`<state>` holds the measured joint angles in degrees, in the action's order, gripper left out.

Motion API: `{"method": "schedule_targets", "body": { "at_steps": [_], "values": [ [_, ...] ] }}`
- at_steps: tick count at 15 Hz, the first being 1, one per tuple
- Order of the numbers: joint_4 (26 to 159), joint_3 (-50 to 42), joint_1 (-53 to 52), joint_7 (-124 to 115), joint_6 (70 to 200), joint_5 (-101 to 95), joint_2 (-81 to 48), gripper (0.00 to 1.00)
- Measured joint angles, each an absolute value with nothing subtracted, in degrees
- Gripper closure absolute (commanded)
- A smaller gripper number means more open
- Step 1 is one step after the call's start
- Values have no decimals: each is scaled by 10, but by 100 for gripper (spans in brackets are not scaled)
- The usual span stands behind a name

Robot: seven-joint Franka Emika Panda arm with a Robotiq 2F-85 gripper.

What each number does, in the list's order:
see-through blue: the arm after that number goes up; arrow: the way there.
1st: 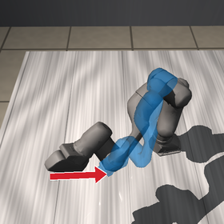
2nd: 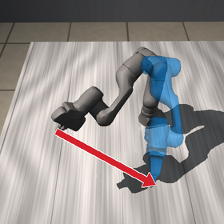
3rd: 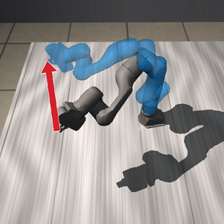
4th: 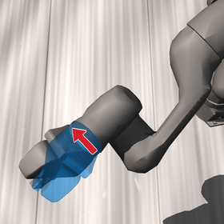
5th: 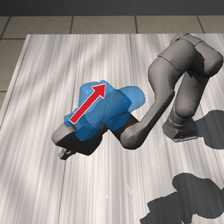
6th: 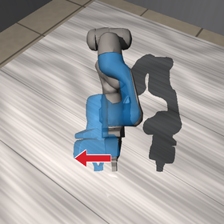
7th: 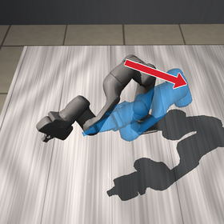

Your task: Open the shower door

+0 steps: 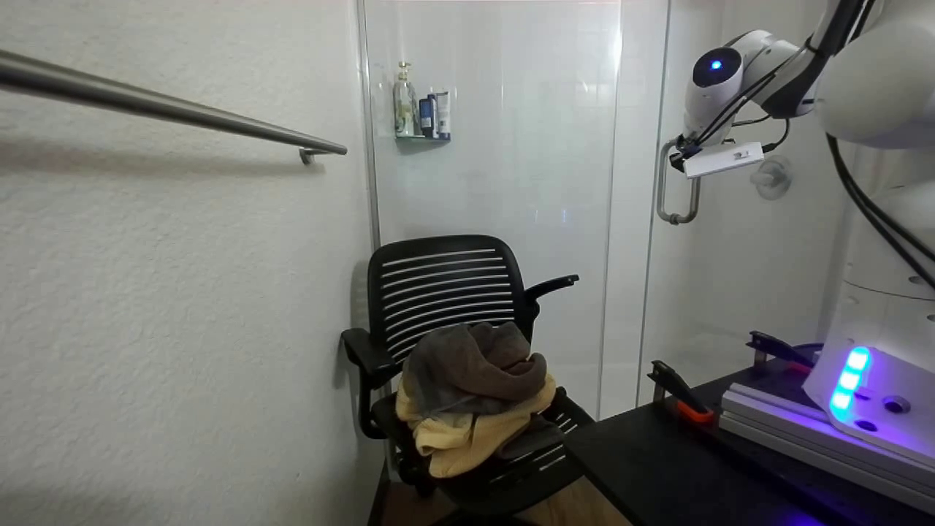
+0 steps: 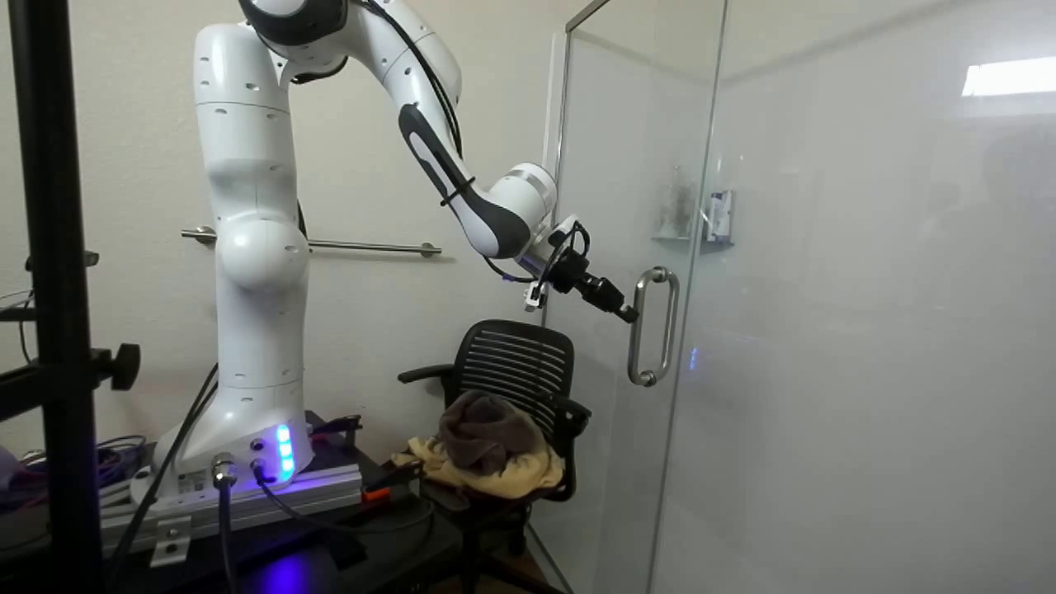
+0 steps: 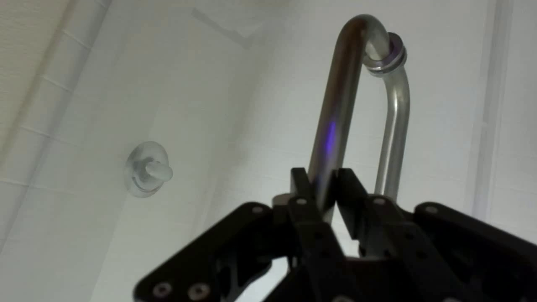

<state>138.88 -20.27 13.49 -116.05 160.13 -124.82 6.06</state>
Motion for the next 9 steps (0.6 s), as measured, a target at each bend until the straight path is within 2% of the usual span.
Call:
{"method": "schedule_targets", "body": {
  "at_steps": [2, 6, 7, 8, 9],
  "values": [
    [1389, -203, 135, -1187, 1602, -1244, 61, 79],
    [1388, -203, 134, -1189, 1603, -1244, 60, 79],
    [1388, -203, 134, -1189, 1603, -1244, 60, 95],
    [1388, -203, 134, -1189, 1603, -1244, 60, 84],
    [1388, -203, 134, -1189, 1603, -1244, 60, 54]
  ]
}}
